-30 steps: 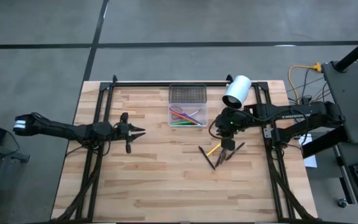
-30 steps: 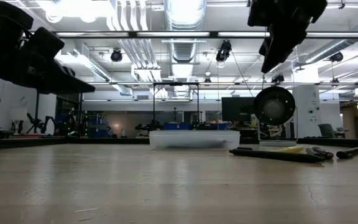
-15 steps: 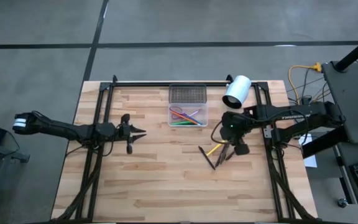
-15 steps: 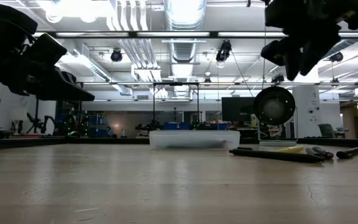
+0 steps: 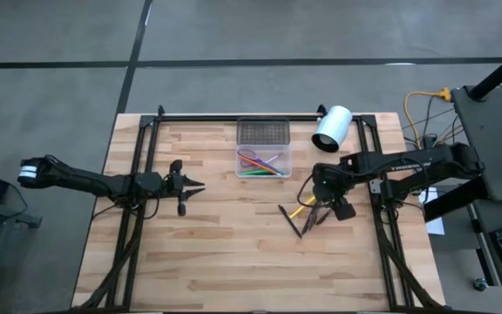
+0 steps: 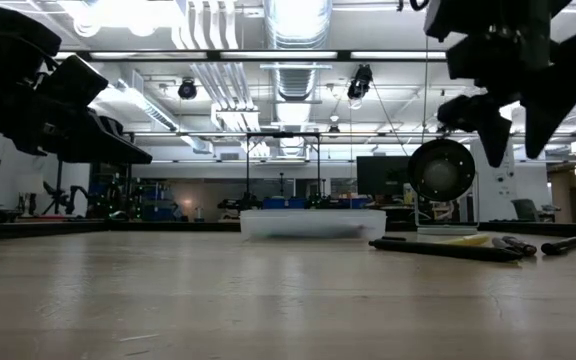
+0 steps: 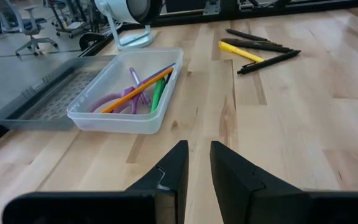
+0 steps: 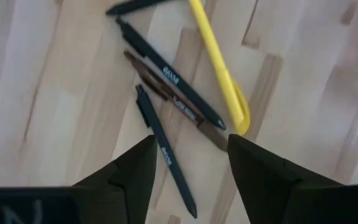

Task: Pick & place school supplies into a supply box
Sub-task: Put the black pen into the black box

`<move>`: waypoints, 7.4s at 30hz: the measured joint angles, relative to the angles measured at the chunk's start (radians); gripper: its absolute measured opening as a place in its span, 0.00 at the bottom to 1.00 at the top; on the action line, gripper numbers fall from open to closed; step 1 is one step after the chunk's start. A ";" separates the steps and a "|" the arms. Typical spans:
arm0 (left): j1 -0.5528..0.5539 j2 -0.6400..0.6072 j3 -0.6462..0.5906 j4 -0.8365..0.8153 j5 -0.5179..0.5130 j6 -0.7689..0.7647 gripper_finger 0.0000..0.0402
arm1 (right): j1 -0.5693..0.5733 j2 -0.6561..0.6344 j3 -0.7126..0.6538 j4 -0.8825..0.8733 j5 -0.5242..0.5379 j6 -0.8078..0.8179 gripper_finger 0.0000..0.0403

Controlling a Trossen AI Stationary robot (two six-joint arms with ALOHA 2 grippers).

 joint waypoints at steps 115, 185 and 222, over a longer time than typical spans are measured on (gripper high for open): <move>0.000 0.000 0.001 0.000 0.000 0.000 0.13 | 0.174 0.196 -0.228 0.284 0.105 0.081 0.44; 0.000 0.000 0.001 0.000 0.000 0.000 0.13 | 0.208 0.180 -0.169 0.312 0.041 -0.106 0.06; 0.000 0.000 0.001 0.000 0.000 0.000 0.13 | 0.206 0.179 -0.107 0.601 0.508 -0.196 0.06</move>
